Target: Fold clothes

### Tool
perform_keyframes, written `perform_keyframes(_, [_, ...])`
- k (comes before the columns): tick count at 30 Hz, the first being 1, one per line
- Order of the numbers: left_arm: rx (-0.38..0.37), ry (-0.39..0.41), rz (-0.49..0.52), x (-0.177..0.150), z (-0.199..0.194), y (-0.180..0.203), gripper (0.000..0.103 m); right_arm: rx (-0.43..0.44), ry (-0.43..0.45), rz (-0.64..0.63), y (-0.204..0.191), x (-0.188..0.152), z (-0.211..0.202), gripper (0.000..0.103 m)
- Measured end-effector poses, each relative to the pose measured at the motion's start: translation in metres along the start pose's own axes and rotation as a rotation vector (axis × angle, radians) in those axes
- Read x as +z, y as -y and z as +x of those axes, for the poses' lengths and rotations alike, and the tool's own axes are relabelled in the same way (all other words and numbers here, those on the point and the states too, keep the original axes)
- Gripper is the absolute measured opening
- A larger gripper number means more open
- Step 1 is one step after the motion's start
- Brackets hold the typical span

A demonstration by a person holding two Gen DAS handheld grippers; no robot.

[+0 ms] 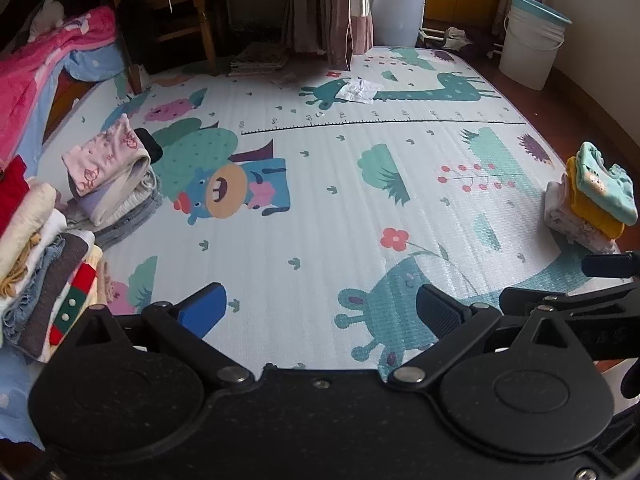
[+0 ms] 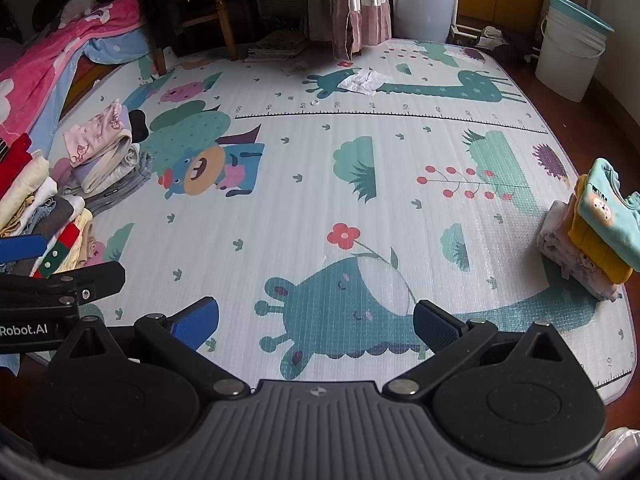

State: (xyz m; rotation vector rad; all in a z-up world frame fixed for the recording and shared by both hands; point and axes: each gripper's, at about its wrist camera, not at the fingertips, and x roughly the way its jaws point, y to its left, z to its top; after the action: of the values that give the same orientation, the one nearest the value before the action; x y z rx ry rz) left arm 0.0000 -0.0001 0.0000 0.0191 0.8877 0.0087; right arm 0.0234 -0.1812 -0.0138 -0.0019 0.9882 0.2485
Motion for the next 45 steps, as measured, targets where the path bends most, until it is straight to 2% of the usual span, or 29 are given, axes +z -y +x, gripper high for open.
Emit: perform_keyframes(45, [-0.004,-0.013,-0.010,0.0023,0.0022,-0.0022,0.103,-0.011,-0.007,0.003,-0.0032,0.0050,0.0030,0.103])
